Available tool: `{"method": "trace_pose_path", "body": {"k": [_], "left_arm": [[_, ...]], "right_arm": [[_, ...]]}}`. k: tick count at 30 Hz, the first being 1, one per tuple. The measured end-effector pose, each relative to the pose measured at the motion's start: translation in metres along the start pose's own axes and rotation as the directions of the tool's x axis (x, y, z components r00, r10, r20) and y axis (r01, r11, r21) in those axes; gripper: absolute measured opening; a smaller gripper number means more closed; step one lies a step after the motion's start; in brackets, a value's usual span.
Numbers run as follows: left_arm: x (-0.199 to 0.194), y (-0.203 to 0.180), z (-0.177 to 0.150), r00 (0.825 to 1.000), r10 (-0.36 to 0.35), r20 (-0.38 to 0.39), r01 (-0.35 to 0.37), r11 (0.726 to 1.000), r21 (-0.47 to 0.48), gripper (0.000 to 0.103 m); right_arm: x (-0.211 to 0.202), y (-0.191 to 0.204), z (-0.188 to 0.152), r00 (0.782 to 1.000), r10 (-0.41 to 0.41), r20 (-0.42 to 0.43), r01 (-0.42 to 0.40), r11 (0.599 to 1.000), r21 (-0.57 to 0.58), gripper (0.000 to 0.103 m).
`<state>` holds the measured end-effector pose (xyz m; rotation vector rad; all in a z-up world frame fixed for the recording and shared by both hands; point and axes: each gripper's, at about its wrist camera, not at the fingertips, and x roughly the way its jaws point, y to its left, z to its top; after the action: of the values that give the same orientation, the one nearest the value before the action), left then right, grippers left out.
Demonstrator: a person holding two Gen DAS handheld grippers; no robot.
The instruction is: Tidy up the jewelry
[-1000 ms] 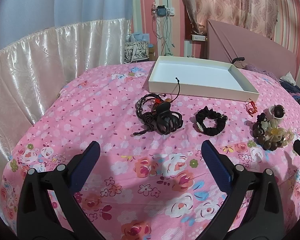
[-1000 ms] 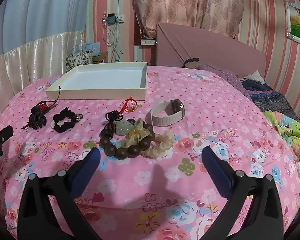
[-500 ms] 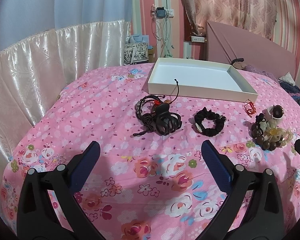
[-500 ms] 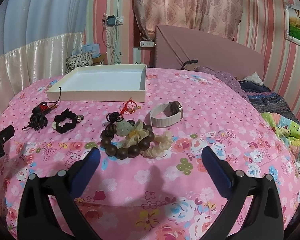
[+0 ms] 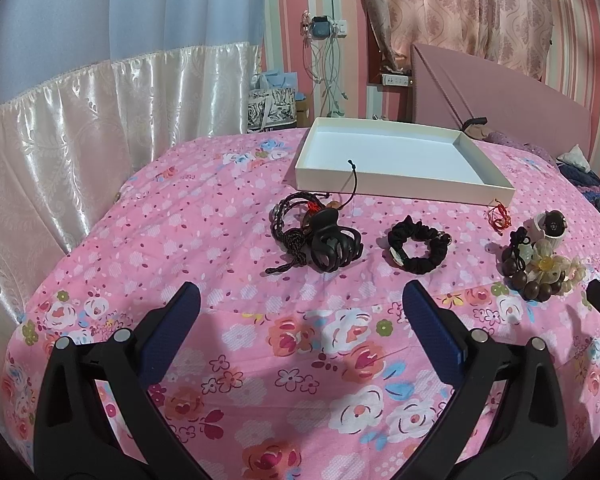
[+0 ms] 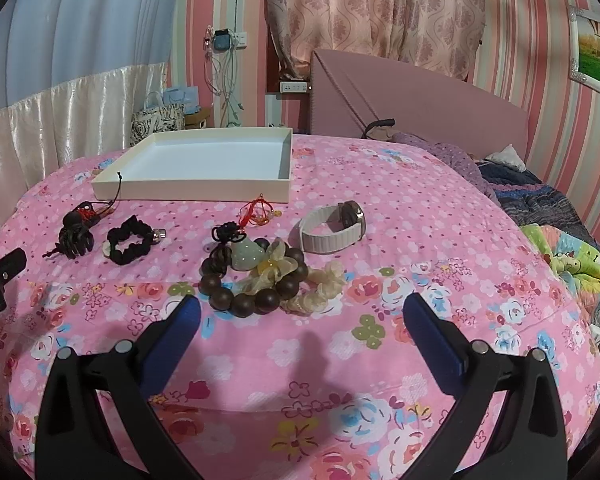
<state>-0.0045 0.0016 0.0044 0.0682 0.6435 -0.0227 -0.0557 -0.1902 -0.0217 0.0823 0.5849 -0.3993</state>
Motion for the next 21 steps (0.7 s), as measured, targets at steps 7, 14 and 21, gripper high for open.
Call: {"method": "trace_pose_path", "body": {"k": [7, 14, 21], "left_arm": [[-0.0006, 0.0000, 0.0024, 1.000, -0.006, 0.003, 0.006, 1.000, 0.003, 0.100], [-0.0016, -0.0002, 0.0014, 1.000, -0.009, 0.004, 0.009, 1.000, -0.001, 0.100], [-0.0016, -0.0012, 0.0009, 1.000, -0.009, 0.004, 0.009, 1.000, 0.000, 0.100]], "right_arm": [[0.0019, 0.0000, -0.0009, 1.000, 0.001, -0.003, -0.001, 1.000, -0.002, 0.101], [0.0042, 0.0006, -0.0011, 1.000, -0.002, -0.008, 0.002, 1.000, -0.003, 0.101], [0.0047, 0.0003, -0.0014, 1.000, -0.001, -0.009, 0.001, 1.000, -0.001, 0.101]]}}
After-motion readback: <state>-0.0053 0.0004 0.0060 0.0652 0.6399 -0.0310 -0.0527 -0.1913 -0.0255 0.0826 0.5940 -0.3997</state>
